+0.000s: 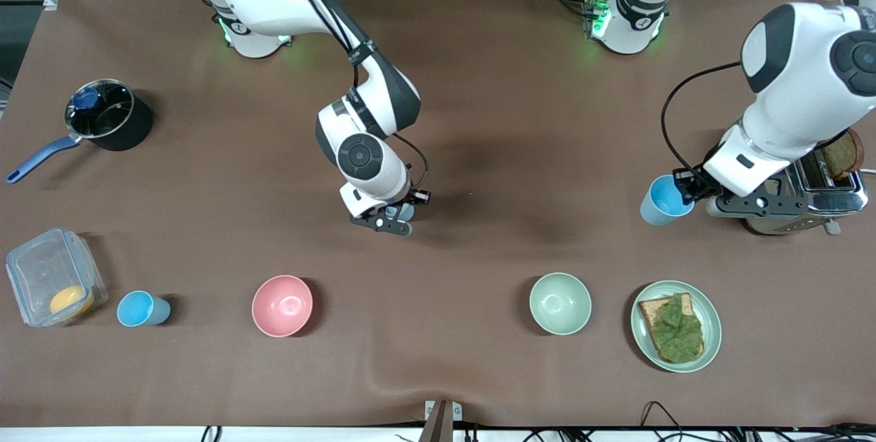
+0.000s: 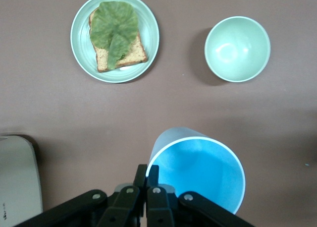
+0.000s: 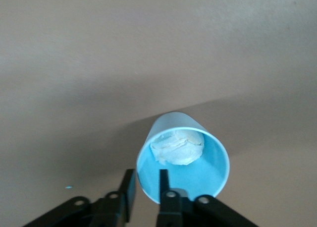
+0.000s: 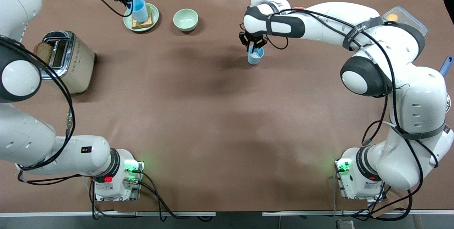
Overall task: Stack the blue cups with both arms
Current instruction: 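Set the right cup mid-table while the left gripper carries its cup over, then lower the left cup into the placed cup while the right gripper retracts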
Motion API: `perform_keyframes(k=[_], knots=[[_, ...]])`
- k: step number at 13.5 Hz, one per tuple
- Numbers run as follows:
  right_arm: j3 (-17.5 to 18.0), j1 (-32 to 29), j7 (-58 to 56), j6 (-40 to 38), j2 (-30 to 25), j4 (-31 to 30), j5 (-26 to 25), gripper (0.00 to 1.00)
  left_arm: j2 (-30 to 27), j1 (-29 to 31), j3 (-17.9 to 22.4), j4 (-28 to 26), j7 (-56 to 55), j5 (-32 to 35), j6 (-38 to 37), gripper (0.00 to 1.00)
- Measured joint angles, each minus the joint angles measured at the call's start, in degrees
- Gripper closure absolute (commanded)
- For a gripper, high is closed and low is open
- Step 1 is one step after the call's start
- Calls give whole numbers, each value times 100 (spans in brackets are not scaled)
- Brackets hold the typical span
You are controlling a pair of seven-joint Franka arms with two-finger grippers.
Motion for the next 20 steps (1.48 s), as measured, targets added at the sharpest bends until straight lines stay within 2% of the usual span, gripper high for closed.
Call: perform_keyframes(k=[2, 5, 10, 13, 16, 20], knots=[[-82, -64, 0, -397, -47, 280, 2, 0, 21, -78, -99, 193, -272, -163, -124, 100], [-143, -547, -210, -1297, -259, 701, 7, 0, 161, -477, -297, 361, -1390, -216, -136, 100], [-309, -1213, -924, -2346, -752, 800, -174, 0, 848, -1883, -364, 855, -3960, -217, -132, 100], [-425, -1701, -1856, -2849, -846, 798, -280, 0, 1492, -2573, -350, 1421, -5130, -216, -107, 100], [-504, -2268, -2830, -3059, -1096, 695, -455, 0, 2108, -3091, -311, 1958, -6042, -143, 23, 100], [-522, -2835, -4039, -2759, -2063, -10, -952, 0, 2766, -3839, 22, 2379, -6954, -33, 535, 100]])
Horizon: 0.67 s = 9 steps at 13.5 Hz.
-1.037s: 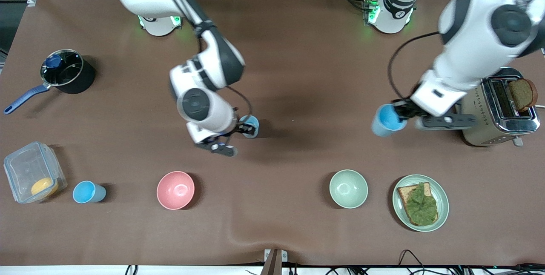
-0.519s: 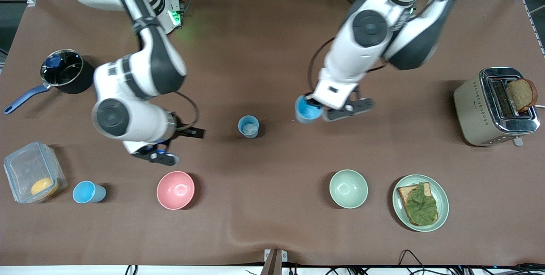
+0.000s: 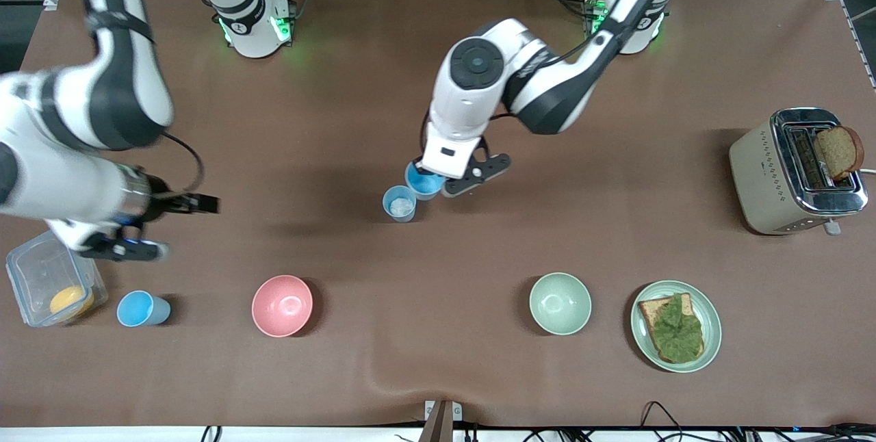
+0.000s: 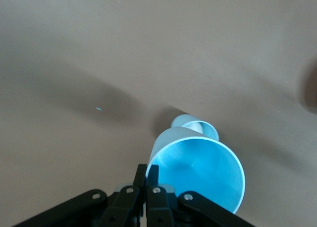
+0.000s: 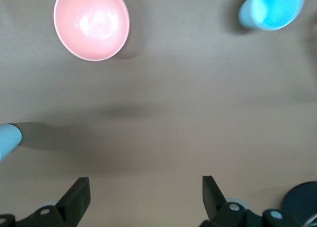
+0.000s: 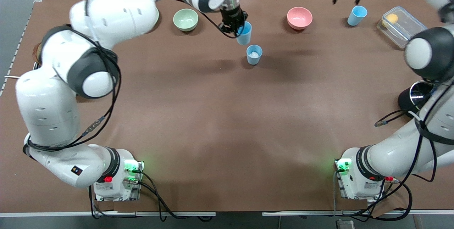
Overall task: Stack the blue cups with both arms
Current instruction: 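Lower the left cup into the placed cup while the right gripper retracts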
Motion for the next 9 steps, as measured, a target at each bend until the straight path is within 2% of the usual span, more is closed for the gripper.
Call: perform_keyframes(k=[3, 5, 7, 9], knots=[[-30, -439, -262, 226, -941, -578, -54, 0, 313, -610, 462, 73, -300, 0, 351, 100], [-191, -609, -320, -151, -1449, -714, -78, 0, 450, -919, 711, 103, -459, 0, 515, 100], [-290, -667, -349, -731, -1757, -765, -78, 0, 543, -1004, 786, 145, -497, 0, 674, 100], [-239, -662, -349, -921, -1816, -733, -78, 0, 622, -1004, 802, 156, -536, 0, 828, 100]])
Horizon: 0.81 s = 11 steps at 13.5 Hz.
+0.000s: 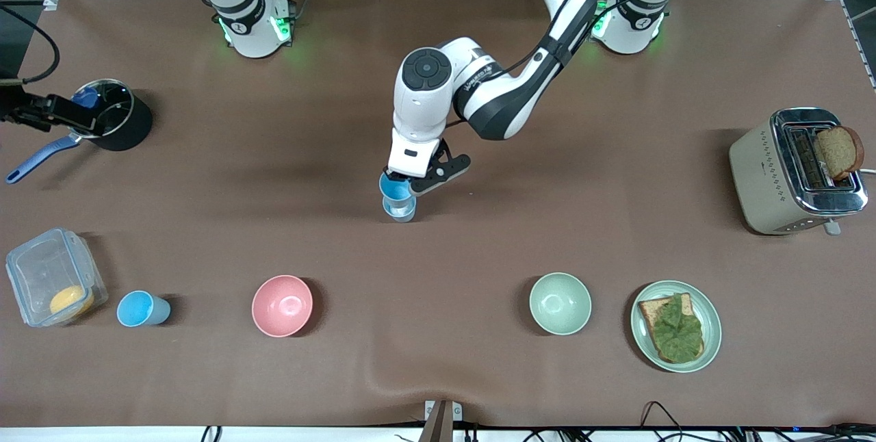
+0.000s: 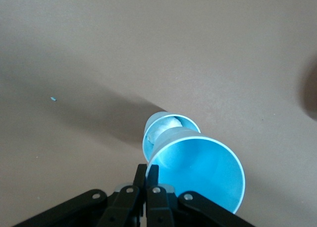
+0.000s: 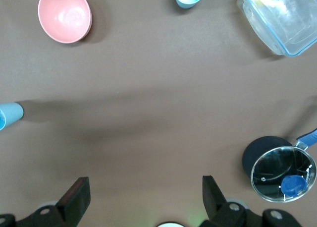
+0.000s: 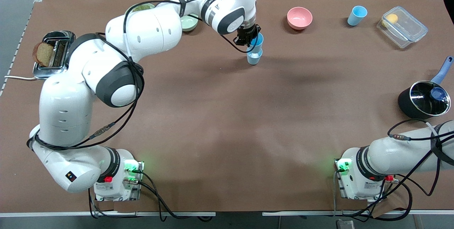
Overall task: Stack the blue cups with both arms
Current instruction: 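Lower the left cup into the placed cup while the right gripper retracts, then open the left gripper and lift it off the stacked cups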
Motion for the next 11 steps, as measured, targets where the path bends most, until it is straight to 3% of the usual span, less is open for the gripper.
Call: perform_keyframes(k=[4, 6, 11], knots=[[336, -10, 29, -59, 4, 38, -11, 0, 183, -20, 5, 11, -5, 0, 95, 100], [397, -59, 28, 31, 13, 38, -48, 0, 264, -28, 5, 13, -5, 0, 216, 1], [590, -86, 28, 395, 75, 16, -268, 0, 116, 27, 164, 186, -4, 378, 291, 0]])
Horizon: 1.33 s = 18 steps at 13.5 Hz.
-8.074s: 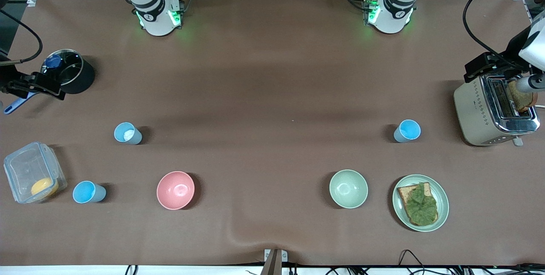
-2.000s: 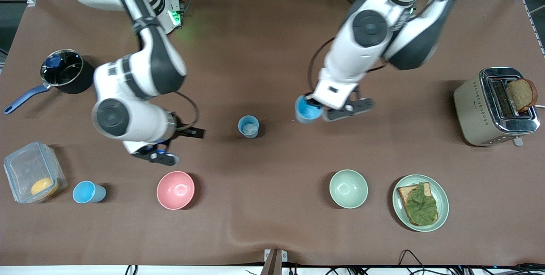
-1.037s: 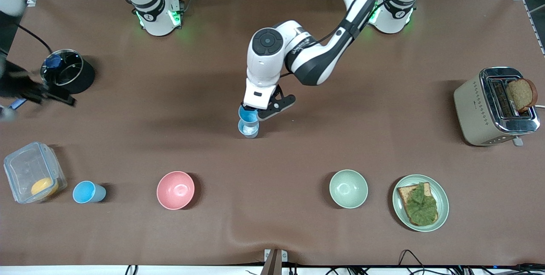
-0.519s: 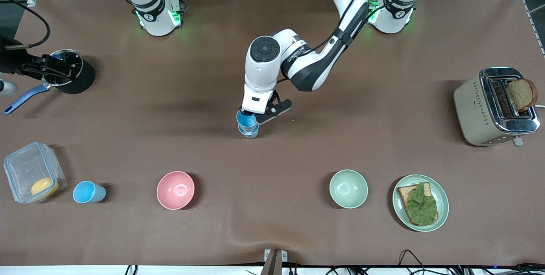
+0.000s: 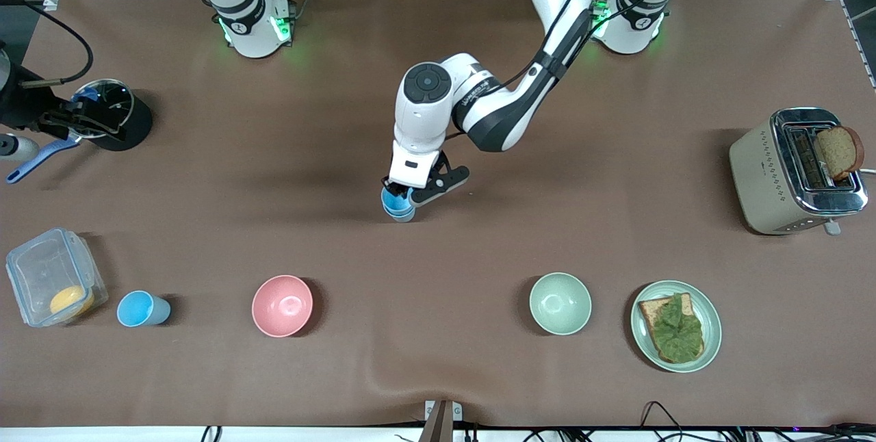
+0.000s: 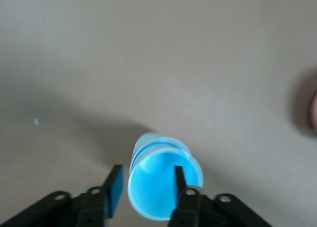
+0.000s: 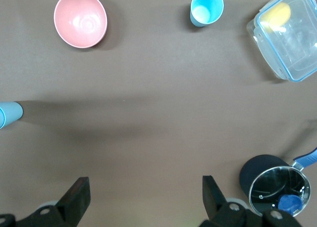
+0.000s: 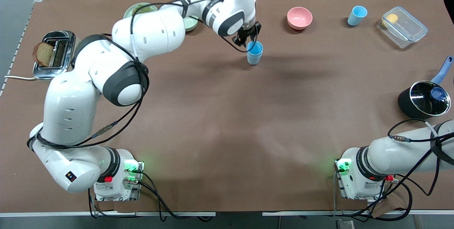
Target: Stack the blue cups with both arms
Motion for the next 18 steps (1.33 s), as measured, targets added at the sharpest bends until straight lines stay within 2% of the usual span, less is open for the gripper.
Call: perform_keyframes(k=[2, 6, 8, 14, 18], knots=[[2, -15, 0, 27, 19, -9, -5, 0, -466, 281, 62, 27, 361, 237, -427, 0], [0, -55, 0, 26, 24, -11, -8, 0, -1636, 1316, 75, 1, 2350, 252, -2108, 0], [-4, -70, 0, 24, 27, -12, -9, 0, -2022, 1779, 70, -95, 3176, 241, -2616, 0], [-7, -82, 0, 25, 33, -14, -11, 0, -3078, 2926, 68, -1223, 5346, -18, -2763, 0], [-11, -148, -1, 32, 42, -15, -13, 0, -3340, 3324, 66, -1378, 6057, -31, -2958, 0]])
